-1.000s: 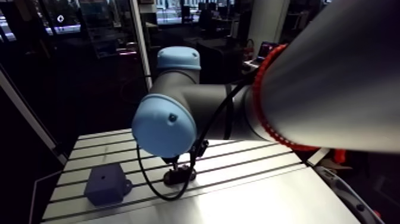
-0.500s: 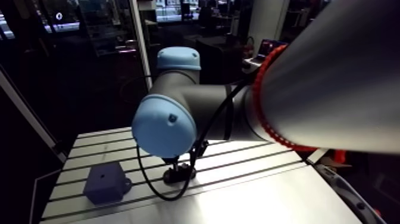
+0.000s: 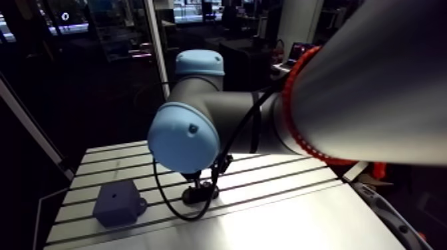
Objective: Pick up the M10 bolt and insert it into the hole until fully seated.
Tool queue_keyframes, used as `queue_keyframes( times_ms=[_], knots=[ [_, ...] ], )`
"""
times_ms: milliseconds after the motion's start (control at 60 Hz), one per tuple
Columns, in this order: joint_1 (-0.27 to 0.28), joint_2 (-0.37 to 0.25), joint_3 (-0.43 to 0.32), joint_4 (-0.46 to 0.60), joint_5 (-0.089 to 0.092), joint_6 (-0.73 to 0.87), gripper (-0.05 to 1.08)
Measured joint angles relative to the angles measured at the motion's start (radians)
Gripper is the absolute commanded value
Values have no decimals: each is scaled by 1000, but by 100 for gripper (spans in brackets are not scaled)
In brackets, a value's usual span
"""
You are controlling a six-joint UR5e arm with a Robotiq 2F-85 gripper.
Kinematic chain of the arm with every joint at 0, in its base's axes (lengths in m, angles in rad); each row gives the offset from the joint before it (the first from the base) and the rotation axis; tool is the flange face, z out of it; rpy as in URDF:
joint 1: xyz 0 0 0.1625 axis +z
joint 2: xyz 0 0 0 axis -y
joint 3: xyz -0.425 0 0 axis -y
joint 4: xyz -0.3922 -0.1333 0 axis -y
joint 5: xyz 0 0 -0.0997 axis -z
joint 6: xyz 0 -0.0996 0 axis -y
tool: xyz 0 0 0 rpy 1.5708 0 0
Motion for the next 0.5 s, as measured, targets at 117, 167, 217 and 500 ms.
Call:
queue_keyframes(
  times_ms=[117, 167, 217, 500],
  knots=[
    [0, 0, -2, 0, 0, 0, 60],
    [0, 0, -3, 0, 0, 0, 60],
    [0, 0, -3, 1, 0, 0, 60],
    [1, 0, -4, 2, 0, 0, 60]
  ],
)
